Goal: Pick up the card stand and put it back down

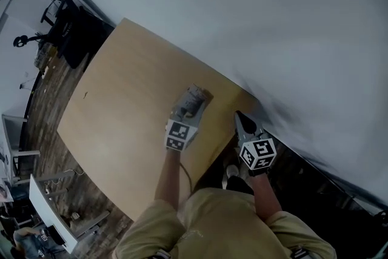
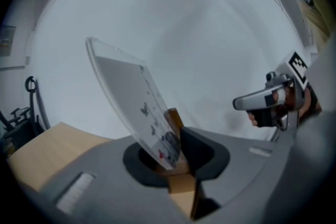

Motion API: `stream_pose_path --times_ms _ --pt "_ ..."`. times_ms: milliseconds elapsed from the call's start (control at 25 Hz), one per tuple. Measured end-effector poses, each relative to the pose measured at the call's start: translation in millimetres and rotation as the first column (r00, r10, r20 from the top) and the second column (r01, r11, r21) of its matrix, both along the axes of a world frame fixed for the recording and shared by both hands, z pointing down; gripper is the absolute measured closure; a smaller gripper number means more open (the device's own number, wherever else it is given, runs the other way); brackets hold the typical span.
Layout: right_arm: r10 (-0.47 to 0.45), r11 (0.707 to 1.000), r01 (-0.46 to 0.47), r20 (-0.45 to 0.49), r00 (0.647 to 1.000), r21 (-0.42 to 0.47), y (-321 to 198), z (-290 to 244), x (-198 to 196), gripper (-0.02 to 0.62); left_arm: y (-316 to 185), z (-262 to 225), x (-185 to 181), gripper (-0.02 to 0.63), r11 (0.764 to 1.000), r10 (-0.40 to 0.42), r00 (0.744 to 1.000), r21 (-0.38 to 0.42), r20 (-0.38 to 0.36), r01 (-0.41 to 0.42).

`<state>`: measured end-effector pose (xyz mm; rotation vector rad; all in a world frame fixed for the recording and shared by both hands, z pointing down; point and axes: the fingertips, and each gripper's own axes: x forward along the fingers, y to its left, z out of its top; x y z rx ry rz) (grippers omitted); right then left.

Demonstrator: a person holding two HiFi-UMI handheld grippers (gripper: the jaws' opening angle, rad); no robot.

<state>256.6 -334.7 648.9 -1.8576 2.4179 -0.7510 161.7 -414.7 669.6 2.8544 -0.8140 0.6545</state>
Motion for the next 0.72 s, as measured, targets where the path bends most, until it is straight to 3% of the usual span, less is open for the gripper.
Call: stream_pose_path --times_ms 200,440,720 --pt "0.013 0.996 -0.01 0.036 0.999 -0.085 -27 54 19 0.591 -52 49 27 0.537 0.993 0.12 0.992 0.016 0.041 -0.12" --pt "0.009 0.992 -0.003 0.042 0.999 -0.13 -49 109 10 0.591 -74 119 37 0.54 0.96 0.274 0.957 0.028 0.096 -0.278" --pt "0.002 0.989 0.005 0.051 0.999 -0.147 -53 145 6 0.591 -70 159 61 0.543 0.928 0.371 0.928 0.033 0.036 -0.372"
